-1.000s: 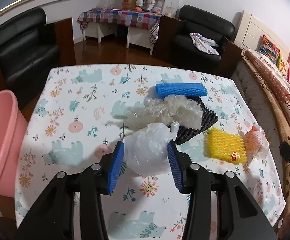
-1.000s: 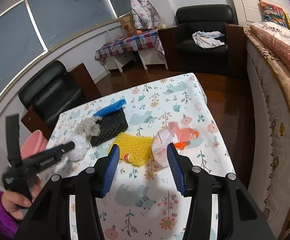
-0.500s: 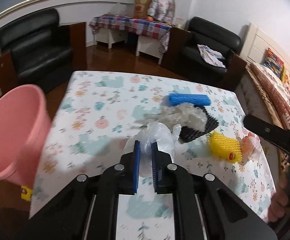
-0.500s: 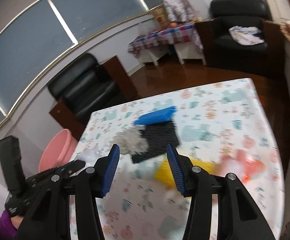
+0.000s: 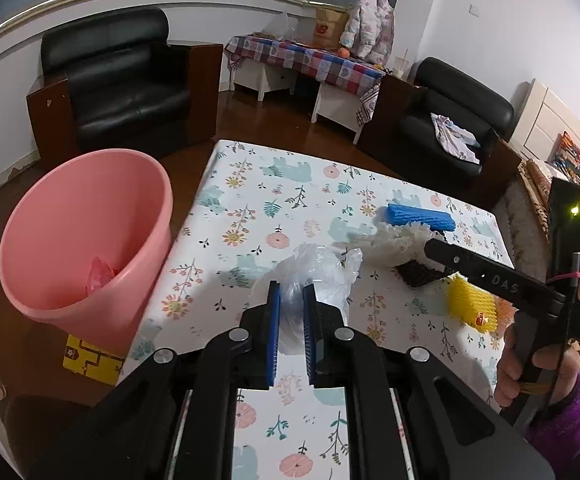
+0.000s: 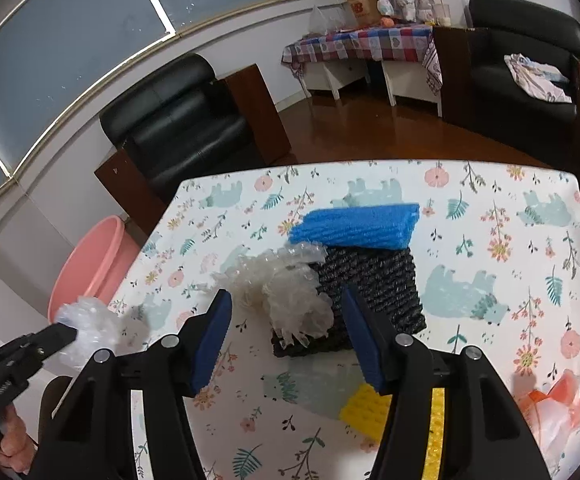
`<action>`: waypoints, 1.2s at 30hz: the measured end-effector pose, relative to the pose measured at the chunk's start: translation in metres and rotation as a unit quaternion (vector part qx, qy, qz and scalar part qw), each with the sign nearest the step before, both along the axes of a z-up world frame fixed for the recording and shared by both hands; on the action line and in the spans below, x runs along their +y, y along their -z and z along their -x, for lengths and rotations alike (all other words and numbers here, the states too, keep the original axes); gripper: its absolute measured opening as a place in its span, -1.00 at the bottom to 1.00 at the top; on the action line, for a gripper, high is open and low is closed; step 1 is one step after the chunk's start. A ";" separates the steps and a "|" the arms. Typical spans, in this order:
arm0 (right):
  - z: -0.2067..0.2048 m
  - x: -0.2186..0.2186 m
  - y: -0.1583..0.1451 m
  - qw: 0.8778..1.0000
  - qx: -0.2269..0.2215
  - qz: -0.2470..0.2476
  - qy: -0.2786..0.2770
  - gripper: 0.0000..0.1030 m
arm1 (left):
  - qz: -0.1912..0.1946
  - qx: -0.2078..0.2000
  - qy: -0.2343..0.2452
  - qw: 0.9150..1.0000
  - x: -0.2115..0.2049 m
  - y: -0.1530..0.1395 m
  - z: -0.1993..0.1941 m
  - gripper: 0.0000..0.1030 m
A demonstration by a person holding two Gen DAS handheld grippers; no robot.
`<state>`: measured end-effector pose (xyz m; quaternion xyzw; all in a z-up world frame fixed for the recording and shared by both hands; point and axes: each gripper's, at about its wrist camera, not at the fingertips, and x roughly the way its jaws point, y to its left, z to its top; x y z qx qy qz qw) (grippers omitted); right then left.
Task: Collect trash
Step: 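Grasp the white plastic bag with the left tool while the right tool grasps the bubble wrap, then carry the white bag and bubble wrap over the pink bucket and open both tools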
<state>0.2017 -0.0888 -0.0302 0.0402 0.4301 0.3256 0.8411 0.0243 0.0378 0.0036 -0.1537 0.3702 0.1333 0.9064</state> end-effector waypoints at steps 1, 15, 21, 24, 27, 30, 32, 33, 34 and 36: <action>0.000 0.001 0.002 1.000 0.002 0.003 -0.001 -0.25 | 0.000 -0.001 0.000 1.000 0.000 -0.001 0.001 -0.80; 0.051 0.002 -0.047 0.998 -0.051 -0.014 -0.016 -0.74 | 0.007 -0.038 0.006 0.999 0.000 -0.018 0.021 -0.80; 0.068 0.026 -0.089 0.995 -0.088 -0.017 -0.038 -0.74 | -0.005 -0.063 -0.007 0.998 0.014 -0.036 0.035 -0.80; 0.072 0.049 -0.105 0.993 -0.101 -0.017 -0.057 -0.74 | -0.019 -0.076 -0.018 0.997 0.027 -0.047 0.044 -0.80; 0.077 0.076 -0.117 0.991 -0.108 -0.017 -0.078 -0.74 | -0.030 -0.091 -0.037 0.995 0.044 -0.059 0.056 -0.80; 0.083 0.106 -0.130 0.988 -0.120 -0.017 -0.099 -0.74 | -0.040 -0.102 -0.057 0.992 0.067 -0.069 0.068 -0.80; 0.089 0.125 -0.137 0.985 -0.129 -0.017 -0.112 -0.74 | -0.051 -0.106 -0.074 0.990 0.084 -0.075 0.076 -0.80; 0.091 0.137 -0.141 0.984 -0.134 -0.016 -0.119 -0.74 | -0.053 -0.107 -0.080 0.990 0.091 -0.076 0.080 -0.80; 0.094 0.147 -0.143 0.982 -0.138 -0.015 -0.125 -0.74 | -0.053 -0.108 -0.085 0.989 0.097 -0.077 0.081 -0.80; 0.097 0.166 -0.146 0.981 -0.140 -0.013 -0.134 -0.74 | -0.053 -0.108 -0.097 0.988 0.111 -0.078 0.086 -0.80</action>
